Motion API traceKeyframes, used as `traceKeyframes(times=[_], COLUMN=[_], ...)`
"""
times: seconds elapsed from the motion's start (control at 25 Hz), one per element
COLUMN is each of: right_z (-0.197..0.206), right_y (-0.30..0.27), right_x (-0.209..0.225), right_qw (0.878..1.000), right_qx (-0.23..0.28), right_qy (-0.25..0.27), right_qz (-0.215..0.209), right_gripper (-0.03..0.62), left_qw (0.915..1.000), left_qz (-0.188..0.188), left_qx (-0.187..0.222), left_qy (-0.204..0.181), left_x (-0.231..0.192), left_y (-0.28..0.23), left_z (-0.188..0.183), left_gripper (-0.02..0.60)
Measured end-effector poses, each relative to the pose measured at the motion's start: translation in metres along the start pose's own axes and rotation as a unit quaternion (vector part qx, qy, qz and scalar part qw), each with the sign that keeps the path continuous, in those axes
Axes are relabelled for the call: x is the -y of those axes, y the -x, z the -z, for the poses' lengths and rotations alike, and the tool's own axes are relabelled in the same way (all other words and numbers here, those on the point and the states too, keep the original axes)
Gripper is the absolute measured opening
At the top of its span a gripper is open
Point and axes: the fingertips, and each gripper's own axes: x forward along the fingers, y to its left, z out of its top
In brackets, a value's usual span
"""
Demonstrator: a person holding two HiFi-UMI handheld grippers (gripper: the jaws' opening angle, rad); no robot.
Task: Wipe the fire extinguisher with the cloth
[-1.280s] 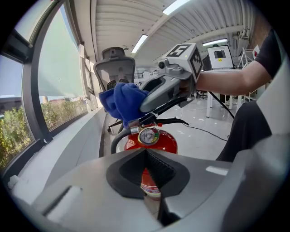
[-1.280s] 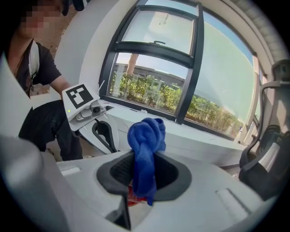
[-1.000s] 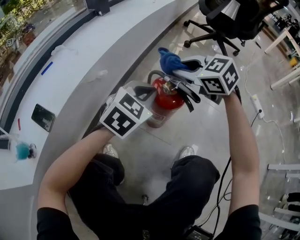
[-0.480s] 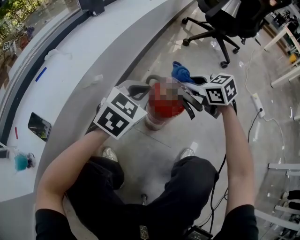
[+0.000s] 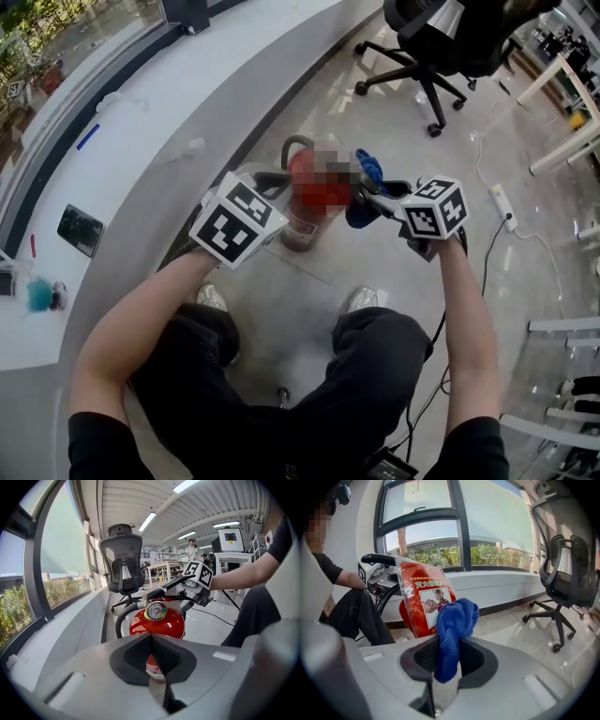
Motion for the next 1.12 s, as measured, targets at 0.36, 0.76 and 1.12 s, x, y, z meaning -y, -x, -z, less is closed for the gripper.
traceKeyframes(times=[0.36,0.76,1.12], right_z=[0.01,0.043,0.043], right_y=[0.022,0.045,0.057], right_x=[-0.04,-0.077,-0.127], right_qw=[0.999,0.997,0.993], right_qx=[0.017,-0.024,-0.035], right_qy=[0.043,0.07,0.109], right_qz=[0.021,0.008,-0.026], right_gripper=[0.087,0.086,0.086], left_qw=[0.9999,0.9996,0.9994], left_qz=[-0.001,0.009,0.015], left_qx=[-0.001,-0.004,0.0], left_qy=[-0.012,-0.026,-0.031], left_x=[0.021,0.04,0.06], left_y=[0.01,0.023,0.029], left_z=[-0.003,0.002,-0.004], left_gripper=[0.006,0.006,0.006])
